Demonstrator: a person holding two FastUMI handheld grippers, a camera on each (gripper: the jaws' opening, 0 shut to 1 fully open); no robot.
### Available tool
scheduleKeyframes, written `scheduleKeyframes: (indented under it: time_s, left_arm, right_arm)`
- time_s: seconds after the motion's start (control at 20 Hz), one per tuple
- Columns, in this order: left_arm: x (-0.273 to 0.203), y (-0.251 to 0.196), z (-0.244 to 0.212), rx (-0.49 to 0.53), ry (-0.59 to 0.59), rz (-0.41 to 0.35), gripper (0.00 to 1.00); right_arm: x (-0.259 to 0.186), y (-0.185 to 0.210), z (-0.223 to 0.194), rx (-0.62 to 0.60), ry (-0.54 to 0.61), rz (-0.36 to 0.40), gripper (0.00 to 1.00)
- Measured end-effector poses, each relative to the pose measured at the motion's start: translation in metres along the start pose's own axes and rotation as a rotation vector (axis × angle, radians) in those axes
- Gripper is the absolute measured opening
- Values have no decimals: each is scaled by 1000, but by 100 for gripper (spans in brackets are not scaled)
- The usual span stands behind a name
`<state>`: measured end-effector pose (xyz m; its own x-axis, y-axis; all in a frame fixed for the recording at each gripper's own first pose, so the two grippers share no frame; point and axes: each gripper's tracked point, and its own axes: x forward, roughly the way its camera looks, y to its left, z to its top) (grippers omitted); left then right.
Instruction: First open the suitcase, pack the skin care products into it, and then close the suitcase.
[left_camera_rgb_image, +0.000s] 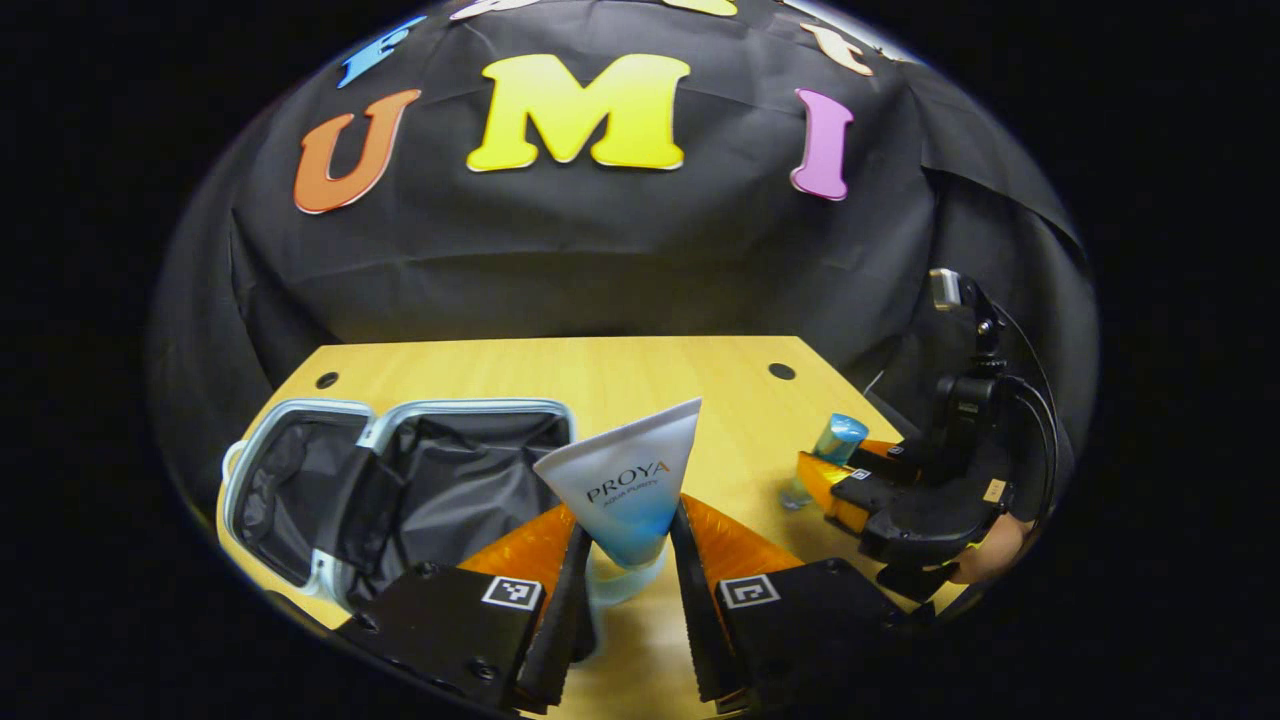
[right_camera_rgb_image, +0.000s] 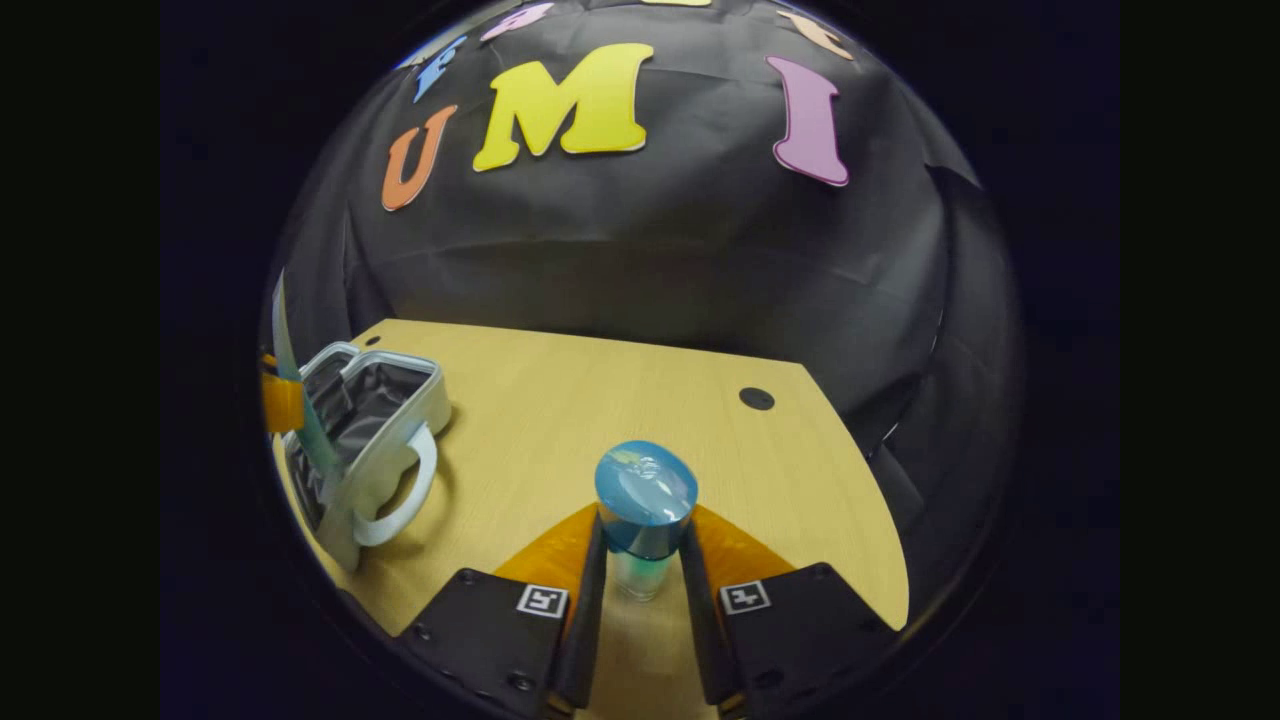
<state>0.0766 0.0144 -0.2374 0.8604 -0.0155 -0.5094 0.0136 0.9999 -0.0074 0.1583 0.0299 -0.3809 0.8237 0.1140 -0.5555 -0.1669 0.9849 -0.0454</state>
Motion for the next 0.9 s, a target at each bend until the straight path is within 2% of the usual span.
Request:
scheduleKeyframes:
  time_s: [0.05, 0.2, 0.35, 0.5, 0.6, 0.65, 0.8, 0.85, 0.9]
  left_arm:
    - [-3, 18, -1, -8, 7, 15, 50]
    - [-2, 67, -10, -13, 50, 59, 50]
    - [11, 110, -36, -14, 153, 85, 51]
    - [28, 135, -71, -42, 277, 79, 51]
    - [36, 144, -89, -32, 357, 63, 51]
    - [41, 146, -94, -36, 385, 54, 51]
    - [55, 148, -87, 25, 387, 37, 51]
    - [60, 144, -88, 34, 395, 22, 57]
    - [67, 145, -91, 47, 408, 20, 50]
  right_arm:
    - [-3, 4, 0, -6, 13, -3, 35]
    - [-33, 23, 9, 30, 34, 14, 35]
    - [-80, 50, 32, 15, 7, 46, 35]
    - [-127, 71, 44, 30, 1, 77, 35]
    - [-150, 77, 48, 22, -14, 56, 35]
    - [-158, 75, 49, 13, -24, 21, 32]
    - [-168, 75, 41, 28, -3, -37, 35]
    - [-170, 76, 42, 46, 2, -54, 35]
    - [-174, 76, 43, 55, 2, -66, 35]
